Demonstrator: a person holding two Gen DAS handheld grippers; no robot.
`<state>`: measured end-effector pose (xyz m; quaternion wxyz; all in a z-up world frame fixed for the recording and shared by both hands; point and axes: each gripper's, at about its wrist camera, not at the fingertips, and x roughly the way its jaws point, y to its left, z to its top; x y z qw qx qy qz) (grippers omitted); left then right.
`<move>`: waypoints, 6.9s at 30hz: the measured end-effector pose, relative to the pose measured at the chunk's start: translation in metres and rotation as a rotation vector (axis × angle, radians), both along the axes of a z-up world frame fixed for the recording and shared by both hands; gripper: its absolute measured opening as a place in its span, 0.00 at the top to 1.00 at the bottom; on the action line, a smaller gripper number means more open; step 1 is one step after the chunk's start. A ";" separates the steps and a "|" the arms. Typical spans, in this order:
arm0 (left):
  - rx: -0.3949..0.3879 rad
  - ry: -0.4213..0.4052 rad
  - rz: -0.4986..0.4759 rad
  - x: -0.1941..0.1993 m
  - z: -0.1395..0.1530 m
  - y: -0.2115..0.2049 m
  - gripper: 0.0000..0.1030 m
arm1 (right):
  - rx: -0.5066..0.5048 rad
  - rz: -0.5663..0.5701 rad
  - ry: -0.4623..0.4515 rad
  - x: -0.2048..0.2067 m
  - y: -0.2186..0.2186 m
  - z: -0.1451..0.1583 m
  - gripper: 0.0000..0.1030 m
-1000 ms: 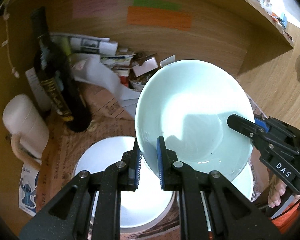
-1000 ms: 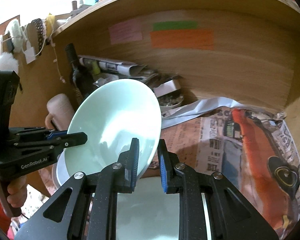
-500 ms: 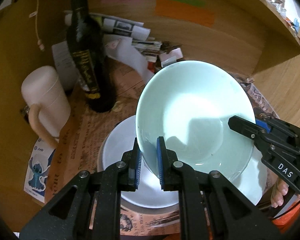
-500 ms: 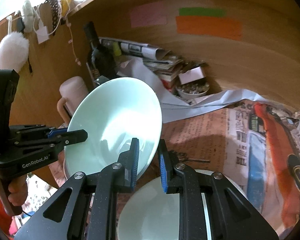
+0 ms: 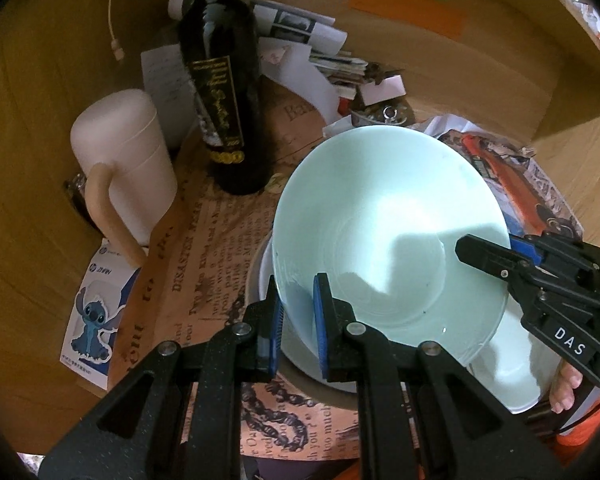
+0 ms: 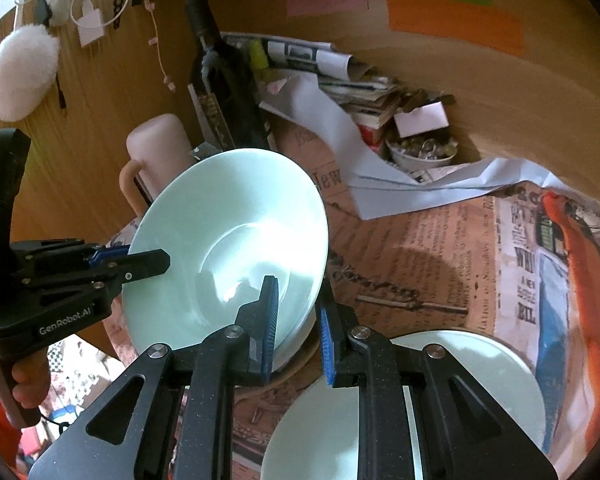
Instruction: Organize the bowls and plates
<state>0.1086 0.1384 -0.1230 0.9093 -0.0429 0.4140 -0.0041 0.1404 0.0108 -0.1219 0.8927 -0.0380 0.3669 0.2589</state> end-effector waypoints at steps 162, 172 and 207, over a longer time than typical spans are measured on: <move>-0.001 -0.065 -0.277 -0.017 0.034 -0.109 0.70 | 0.019 -0.245 0.060 -0.053 -0.119 0.028 0.70; -0.001 -0.044 -0.301 -0.021 0.026 -0.124 0.69 | 0.017 -0.269 0.084 -0.061 -0.131 0.021 0.70; 0.061 -0.105 -0.283 -0.013 0.017 -0.130 0.59 | 0.011 -0.293 0.040 -0.054 -0.149 0.010 0.63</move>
